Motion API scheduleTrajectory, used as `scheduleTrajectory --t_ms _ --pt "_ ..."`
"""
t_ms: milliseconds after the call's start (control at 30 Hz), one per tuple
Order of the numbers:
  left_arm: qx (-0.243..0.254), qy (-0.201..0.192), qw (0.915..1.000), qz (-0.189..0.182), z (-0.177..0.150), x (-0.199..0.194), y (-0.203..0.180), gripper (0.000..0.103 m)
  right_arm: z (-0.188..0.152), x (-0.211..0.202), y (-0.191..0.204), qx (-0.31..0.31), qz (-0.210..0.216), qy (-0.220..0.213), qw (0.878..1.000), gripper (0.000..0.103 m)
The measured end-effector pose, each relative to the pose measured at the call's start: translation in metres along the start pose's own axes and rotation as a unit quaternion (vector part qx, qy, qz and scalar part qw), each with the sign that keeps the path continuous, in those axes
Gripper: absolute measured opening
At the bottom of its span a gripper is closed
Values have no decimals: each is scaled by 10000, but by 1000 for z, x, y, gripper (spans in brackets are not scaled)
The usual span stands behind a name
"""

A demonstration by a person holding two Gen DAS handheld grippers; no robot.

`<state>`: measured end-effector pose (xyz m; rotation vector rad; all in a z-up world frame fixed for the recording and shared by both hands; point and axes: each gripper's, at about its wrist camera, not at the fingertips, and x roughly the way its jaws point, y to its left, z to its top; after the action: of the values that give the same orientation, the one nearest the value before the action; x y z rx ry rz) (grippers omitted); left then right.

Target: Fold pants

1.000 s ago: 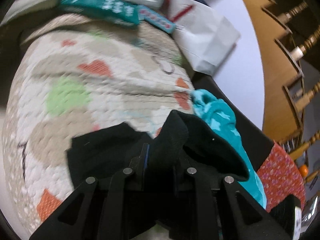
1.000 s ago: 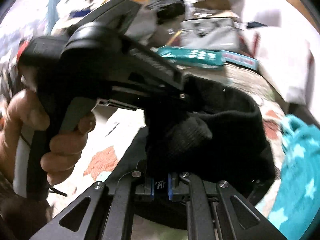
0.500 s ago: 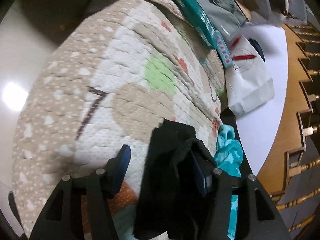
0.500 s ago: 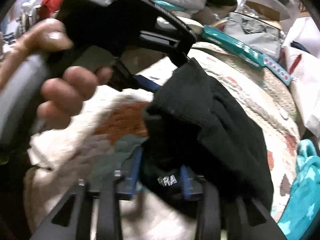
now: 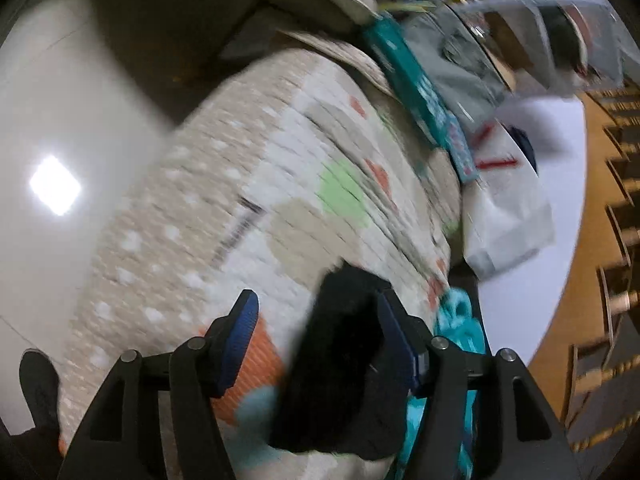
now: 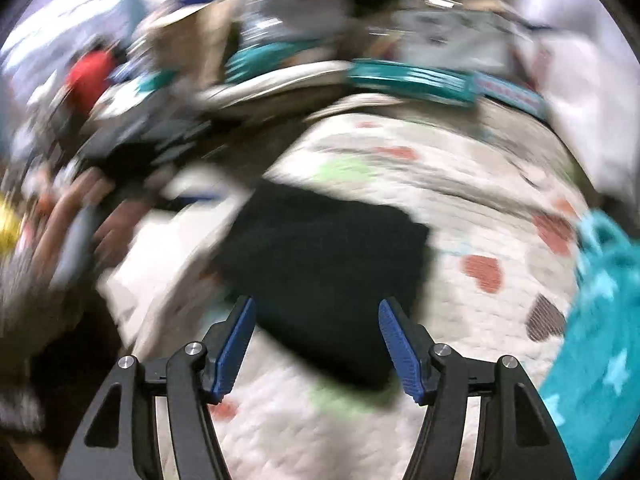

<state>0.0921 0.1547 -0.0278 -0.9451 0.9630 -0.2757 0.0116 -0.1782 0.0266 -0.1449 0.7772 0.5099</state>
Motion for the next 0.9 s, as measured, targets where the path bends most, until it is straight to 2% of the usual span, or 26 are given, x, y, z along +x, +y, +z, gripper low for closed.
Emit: scheduleTrajectory --t_ms 67,133,200,267,300,333,367,500,567,600,667,700,733,833,867,900 --pt "243 175 9996 -9 -15 12 -12 64 11 20 -38 875 139 141 9960 71" --pt "483 287 9984 77 -27 20 -21 65 18 41 -60 1443 248 268 9889 72" --pt "824 347 9952 393 -39 31 -29 68 22 62 -73 1767 299 415 9829 74" --pt "1155 388 9884 911 -48 44 -35 68 23 81 -76 1890 323 533 9800 74" --pt "1247 452 9857 1043 -50 50 -37 66 23 88 -78 1954 452 595 9779 63" --pt "1273 518 9842 1113 -52 54 -37 62 22 96 -78 2076 651 692 9736 46" --pt "1264 558 9839 1131 -54 57 -37 57 23 98 -81 2159 667 728 9714 30" --pt "1272 501 9863 925 -56 61 -47 56 21 85 -98 2450 744 492 9654 9" --pt "1322 520 9860 874 -58 67 -53 56 16 74 -113 2664 652 329 9611 7" --pt "1410 502 9831 1056 -60 72 -55 56 13 72 -120 2762 563 273 9591 4" --pt "1567 481 9750 1502 -63 80 -55 63 4 69 -132 2787 151 342 9597 4" --pt "1584 501 9718 1673 -63 85 -51 73 0 71 -134 2773 66 446 9597 6" --pt "1570 490 9724 1653 -64 87 -45 74 -4 75 -136 2774 -27 594 9589 7" --pt "1642 378 9744 1487 -64 83 -42 75 1 72 -142 2925 135 464 9550 7" --pt "1656 336 9750 1441 -65 82 -41 75 7 72 -144 2984 242 394 9533 15" --pt "1663 312 9755 1405 -65 81 -38 75 15 73 -145 2990 320 359 9530 37"
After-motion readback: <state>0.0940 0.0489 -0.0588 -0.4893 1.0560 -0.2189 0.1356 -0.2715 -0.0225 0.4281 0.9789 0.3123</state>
